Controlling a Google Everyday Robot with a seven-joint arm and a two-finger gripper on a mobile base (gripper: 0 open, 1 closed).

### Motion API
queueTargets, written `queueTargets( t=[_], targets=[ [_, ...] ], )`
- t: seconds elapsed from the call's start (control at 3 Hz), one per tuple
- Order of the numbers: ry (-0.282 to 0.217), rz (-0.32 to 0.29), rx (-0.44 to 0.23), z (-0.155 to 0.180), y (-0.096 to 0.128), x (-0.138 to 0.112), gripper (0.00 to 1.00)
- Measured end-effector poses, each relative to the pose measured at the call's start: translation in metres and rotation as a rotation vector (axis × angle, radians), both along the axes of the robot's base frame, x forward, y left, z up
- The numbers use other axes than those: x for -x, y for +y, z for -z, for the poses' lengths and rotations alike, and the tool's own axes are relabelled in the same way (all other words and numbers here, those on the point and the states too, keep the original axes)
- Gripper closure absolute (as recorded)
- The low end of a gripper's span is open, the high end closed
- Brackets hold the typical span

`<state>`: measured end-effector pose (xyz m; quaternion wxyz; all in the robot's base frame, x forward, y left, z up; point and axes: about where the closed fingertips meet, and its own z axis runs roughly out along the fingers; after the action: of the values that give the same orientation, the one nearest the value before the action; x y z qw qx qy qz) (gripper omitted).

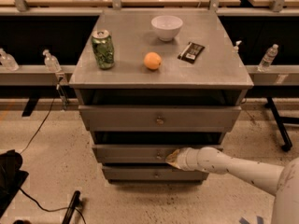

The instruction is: Close middle drawer

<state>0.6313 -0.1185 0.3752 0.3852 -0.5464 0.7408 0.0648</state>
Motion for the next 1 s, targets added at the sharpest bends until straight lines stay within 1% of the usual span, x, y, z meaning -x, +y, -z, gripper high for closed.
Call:
queueTargets(
  t=[0.67,1.0],
  targets=[
    [-0.044,0.006,-0.004,-0.0057,0.0035,-0.0172,1.0],
    [-0.044,0.006,-0.005,-0.0057,0.0036,-0.0169,1.0]
  ],
)
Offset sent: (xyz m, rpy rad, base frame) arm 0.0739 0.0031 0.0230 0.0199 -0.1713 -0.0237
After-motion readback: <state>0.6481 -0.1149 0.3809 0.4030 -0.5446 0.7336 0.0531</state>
